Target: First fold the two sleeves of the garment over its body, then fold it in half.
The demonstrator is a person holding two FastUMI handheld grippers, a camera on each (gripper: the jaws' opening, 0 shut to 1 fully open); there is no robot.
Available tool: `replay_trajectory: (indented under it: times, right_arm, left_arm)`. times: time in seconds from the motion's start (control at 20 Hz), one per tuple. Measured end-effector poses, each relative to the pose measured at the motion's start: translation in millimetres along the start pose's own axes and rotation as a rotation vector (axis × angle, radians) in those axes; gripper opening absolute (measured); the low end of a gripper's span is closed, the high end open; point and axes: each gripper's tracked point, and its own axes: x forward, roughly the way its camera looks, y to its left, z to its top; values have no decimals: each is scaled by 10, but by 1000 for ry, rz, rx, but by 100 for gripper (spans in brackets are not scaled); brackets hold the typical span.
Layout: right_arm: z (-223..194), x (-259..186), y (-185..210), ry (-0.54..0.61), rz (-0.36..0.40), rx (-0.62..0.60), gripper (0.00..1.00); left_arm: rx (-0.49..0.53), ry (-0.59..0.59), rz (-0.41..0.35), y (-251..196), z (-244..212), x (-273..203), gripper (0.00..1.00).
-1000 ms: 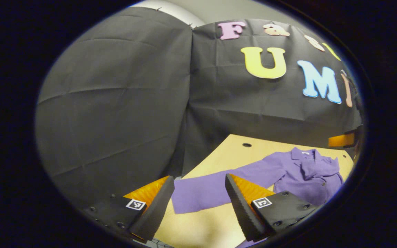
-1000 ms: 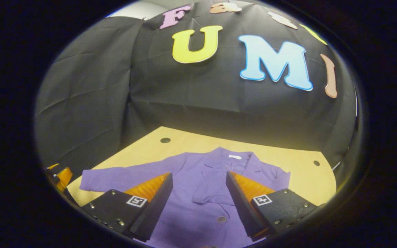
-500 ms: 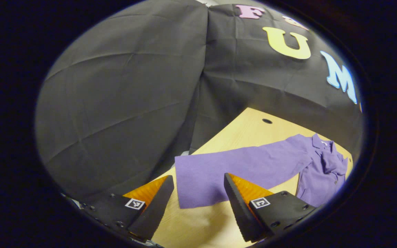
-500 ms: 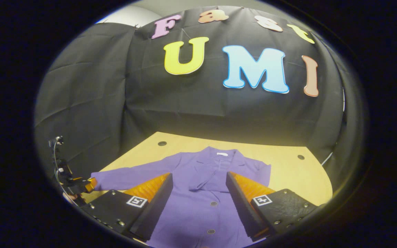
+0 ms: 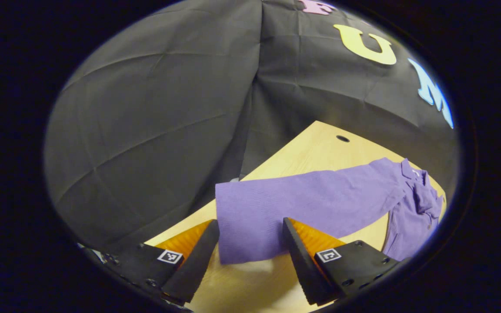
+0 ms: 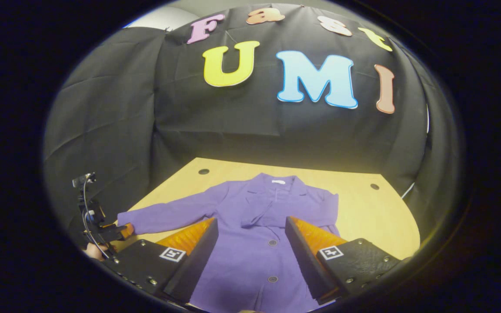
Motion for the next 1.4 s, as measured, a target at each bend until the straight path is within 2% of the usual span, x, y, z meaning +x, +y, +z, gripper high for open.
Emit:
replay_trajectory:
  times: [0.15,0.2,0.25,0.3,0.4,0.45,0.6,0.65,0.7,0.75,0.8,1.05,1.15,1.4]
  right_arm:
    - [-19,-28,-67,-2,2,17,95]
    - [-64,-28,-124,8,-2,14,95]
    - [-94,-33,-172,19,-2,16,96]
    - [-112,-40,-198,22,3,24,96]
    - [-112,-30,-319,21,-2,38,96]
    - [-125,-24,-378,22,-6,47,96]
    - [-138,-25,-553,24,-8,77,96]
    - [-140,-30,-631,23,-15,81,96]
    - [-151,-35,-710,20,-21,85,96]
    - [-177,-40,-773,24,-25,86,96]
    - [-195,-55,-858,26,-33,86,96]
    - [-344,-125,-1373,34,-97,129,96]
    - [-426,-153,-1553,43,-119,158,94]
    - [-461,-250,-1987,30,-173,190,96]
  left_arm:
    - [29,27,38,0,-30,26,96]
    - [55,48,59,34,-62,36,90]
    - [65,41,58,23,-37,43,92]
    - [58,42,38,-11,-29,55,89]
    - [66,43,43,-46,-37,47,71]
    - [73,45,28,-70,-37,59,71]
    - [50,30,43,-35,-36,57,34]
    - [49,31,39,-33,-36,48,34]
    - [42,37,39,-64,-15,61,12]
    - [41,42,46,-70,1,54,12]
    - [27,44,49,-77,15,55,6]
    - [44,-49,32,-373,448,-110,6]
    - [73,-92,-7,-694,658,-173,6]
    - [134,-161,-138,-1792,938,-314,6]
